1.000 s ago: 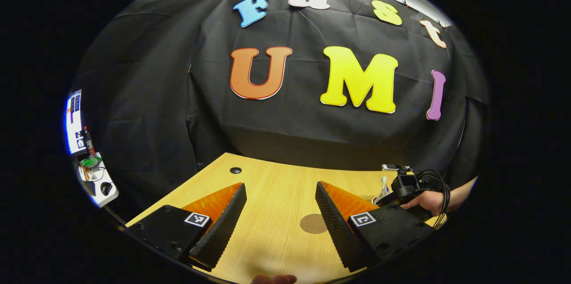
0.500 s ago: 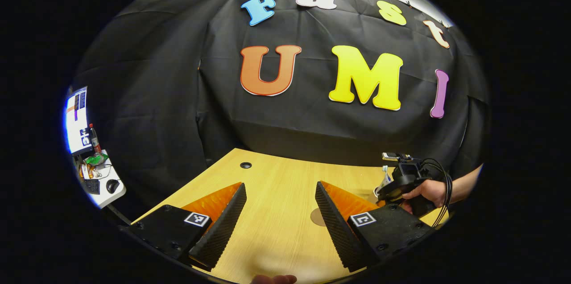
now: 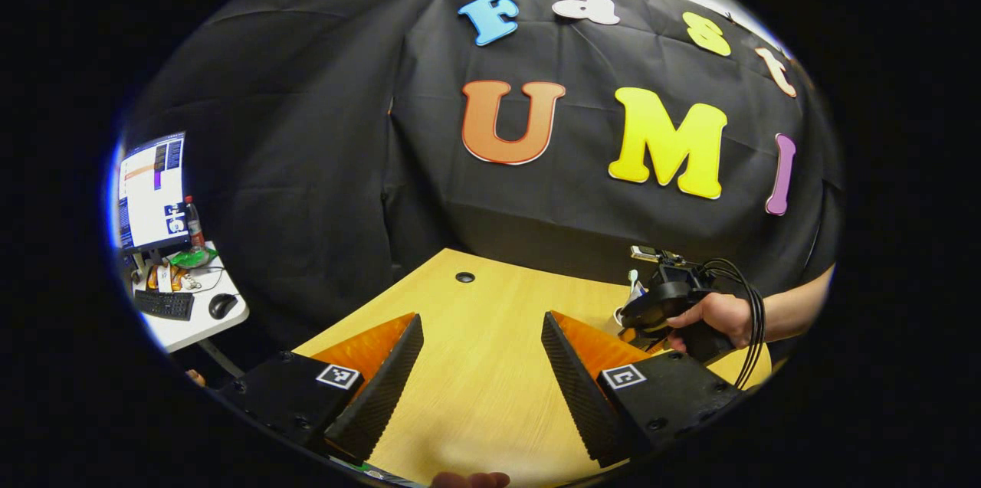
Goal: Put the toothbrush and toothpaste on the desktop into the cup, then pick up the cup and place it on the coaster on the desktop.
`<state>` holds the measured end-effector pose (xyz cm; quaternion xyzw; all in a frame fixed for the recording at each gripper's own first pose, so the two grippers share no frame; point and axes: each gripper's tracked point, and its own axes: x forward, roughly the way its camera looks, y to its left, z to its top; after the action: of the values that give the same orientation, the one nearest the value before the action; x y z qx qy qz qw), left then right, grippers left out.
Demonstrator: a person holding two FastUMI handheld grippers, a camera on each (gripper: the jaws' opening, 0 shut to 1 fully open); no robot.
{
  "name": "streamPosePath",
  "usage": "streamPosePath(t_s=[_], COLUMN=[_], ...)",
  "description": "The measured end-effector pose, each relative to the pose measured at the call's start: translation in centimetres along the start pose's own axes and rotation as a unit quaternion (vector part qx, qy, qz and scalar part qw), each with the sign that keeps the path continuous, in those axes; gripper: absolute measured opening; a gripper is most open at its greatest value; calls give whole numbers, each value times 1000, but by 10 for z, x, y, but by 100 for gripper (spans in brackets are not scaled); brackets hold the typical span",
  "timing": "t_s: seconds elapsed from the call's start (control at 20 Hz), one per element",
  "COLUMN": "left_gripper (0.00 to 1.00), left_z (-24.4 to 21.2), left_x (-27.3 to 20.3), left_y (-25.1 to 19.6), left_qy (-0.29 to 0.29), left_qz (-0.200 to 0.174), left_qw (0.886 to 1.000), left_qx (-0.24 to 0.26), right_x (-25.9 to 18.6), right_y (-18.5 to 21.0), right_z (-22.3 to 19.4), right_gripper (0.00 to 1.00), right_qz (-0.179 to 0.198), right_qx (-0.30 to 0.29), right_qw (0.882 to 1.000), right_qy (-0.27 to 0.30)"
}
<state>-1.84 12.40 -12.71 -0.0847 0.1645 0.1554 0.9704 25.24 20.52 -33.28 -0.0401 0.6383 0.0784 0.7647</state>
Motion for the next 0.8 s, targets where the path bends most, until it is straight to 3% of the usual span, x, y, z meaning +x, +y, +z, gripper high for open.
streamPosePath(t_s=[0.2,0.45,0.55,0.65,0.7,0.75,0.8], left_gripper=[99,98,98,99,99,99,98], left_z=[-9,-12,-11,-11,-10,-9,-7], left_x=[-5,-7,-7,-7,-8,-8,-9], left_y=[24,36,34,33,29,26,24], left_qy=[10,16,14,13,13,12,10], left_qz=[27,34,31,27,24,20,15], left_qw=[1000,999,999,1000,1000,1000,1000], left_qx=[-11,-5,-5,-5,-5,-3,0], right_x=[7,15,16,12,9,5,2], right_y=[5,3,4,8,8,8,8], right_z=[-5,-9,-9,-8,-7,-8,-9], right_gripper=[23,24,29,40,53,57,54], right_qz=[-12,-34,-33,-25,-26,-25,-23], right_qx=[1,6,0,7,10,13,17], right_qw=[1000,999,999,1000,1000,1000,1000], right_qy=[13,29,22,12,9,5,2])
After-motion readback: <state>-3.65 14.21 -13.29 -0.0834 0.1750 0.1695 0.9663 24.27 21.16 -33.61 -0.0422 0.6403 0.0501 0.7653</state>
